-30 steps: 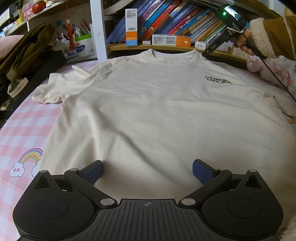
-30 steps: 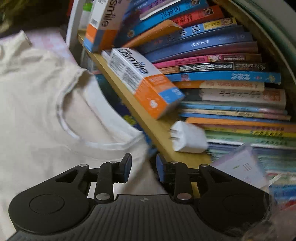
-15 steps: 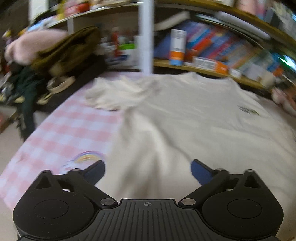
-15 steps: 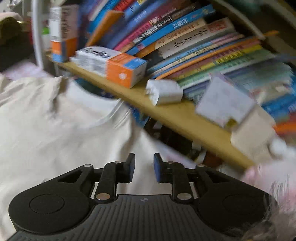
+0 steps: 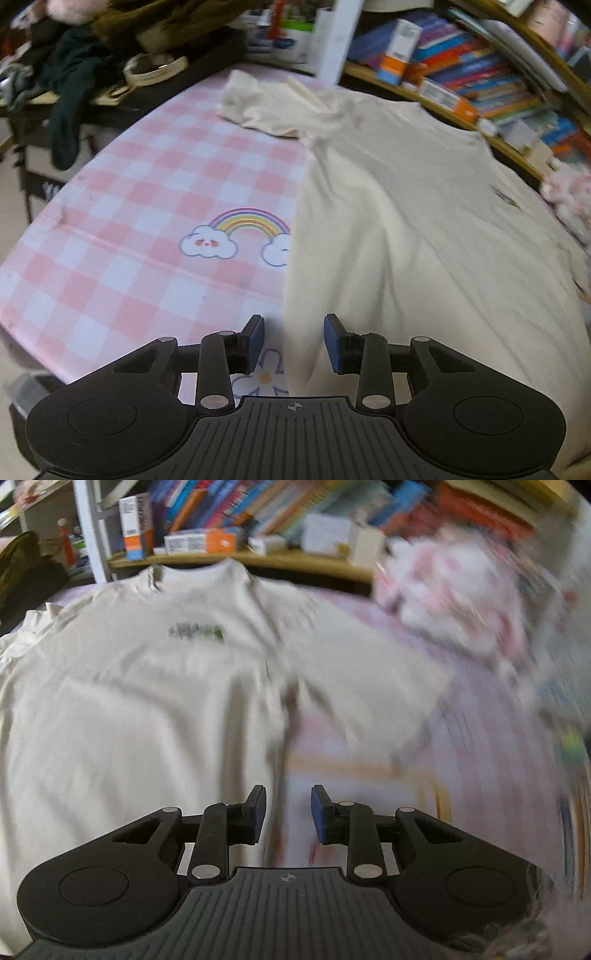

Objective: Fold clothes

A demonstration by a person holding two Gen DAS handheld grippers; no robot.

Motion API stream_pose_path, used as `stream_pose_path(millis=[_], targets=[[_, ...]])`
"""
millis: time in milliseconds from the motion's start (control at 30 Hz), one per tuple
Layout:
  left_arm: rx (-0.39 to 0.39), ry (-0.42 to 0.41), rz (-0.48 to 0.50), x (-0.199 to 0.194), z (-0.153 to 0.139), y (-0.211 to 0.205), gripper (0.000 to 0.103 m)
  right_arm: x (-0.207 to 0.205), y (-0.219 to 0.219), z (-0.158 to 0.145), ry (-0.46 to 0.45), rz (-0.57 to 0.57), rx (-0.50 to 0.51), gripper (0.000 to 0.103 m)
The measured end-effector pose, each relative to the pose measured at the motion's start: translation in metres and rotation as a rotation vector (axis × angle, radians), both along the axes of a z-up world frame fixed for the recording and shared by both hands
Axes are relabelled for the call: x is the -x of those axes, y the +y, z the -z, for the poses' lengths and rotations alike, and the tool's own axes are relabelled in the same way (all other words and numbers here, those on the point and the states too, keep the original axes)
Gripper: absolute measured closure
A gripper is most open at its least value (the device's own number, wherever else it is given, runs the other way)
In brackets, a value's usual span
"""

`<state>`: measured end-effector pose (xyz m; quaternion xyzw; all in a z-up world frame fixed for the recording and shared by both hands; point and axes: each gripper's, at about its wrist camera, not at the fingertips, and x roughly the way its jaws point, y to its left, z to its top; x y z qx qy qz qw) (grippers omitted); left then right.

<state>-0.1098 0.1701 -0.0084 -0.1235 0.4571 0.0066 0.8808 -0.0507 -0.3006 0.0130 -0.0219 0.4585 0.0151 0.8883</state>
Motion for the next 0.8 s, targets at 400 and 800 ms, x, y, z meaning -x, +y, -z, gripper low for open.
stream_pose_path(millis=[400, 800], targets=[[-0.085, -0.022, 0.213, 0.001, 0.0, -0.009, 0.102, 0.12, 0.031, 0.013, 0.015, 0.22, -0.023, 0.076], [-0.03, -0.019, 0.189, 0.001, 0.001, 0.018, 0.095, 0.147, 0.045, 0.017, 0.031, 0.25, -0.052, 0.078]])
